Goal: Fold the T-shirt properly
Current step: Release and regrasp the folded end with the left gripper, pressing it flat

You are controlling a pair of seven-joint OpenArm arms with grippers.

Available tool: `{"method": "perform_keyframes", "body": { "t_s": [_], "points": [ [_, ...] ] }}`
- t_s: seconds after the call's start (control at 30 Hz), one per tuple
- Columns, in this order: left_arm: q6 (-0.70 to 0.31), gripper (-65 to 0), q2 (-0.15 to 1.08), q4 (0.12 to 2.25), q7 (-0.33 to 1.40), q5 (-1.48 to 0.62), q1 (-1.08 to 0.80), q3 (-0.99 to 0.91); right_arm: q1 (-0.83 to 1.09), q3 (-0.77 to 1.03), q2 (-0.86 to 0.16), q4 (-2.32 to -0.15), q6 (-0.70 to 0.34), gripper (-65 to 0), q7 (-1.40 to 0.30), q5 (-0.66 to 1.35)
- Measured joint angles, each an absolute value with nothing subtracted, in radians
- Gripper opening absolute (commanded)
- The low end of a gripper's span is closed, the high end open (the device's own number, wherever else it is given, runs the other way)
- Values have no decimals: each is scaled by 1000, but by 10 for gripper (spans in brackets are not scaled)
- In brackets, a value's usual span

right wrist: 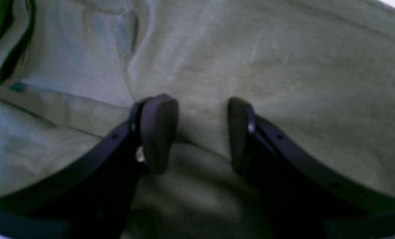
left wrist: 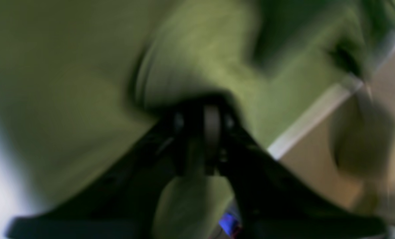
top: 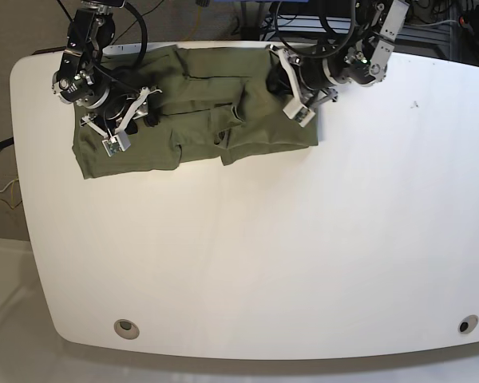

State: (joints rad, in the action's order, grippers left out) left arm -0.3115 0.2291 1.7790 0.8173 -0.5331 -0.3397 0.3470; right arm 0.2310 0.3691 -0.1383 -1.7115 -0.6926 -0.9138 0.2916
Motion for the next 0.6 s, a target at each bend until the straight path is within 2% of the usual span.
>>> {"method": "perform_keyframes", "body": {
  "t_s": [0.07,0.2,0.27,0.4,0.53,0.6],
  "points": [
    [-317,-453,227,1777,813,-526,-337,376,231,369,-138,-1711,-693,-368,-914,292],
    [-330,-458,217,1775,815,-521,-318,419,231,369,-139,-1711,-693,-368,-913,292],
    [-325,-482,206,1774,823,-513,-299,441,231,369,-139,-1711,-693,-369,-913,292],
    [-321,-592,175,1778,831,-521,-264,465,231,369,-138,-1711,-693,-368,-913,292],
    [-322,-641,146,1790,838,-535,-258,467,231,372,-139,-1711,-693,-367,-913,292],
    [-326,-644,139,1807,859,-542,-265,452,231,373,-139,-1711,-693,-367,-913,292]
  ]
}}
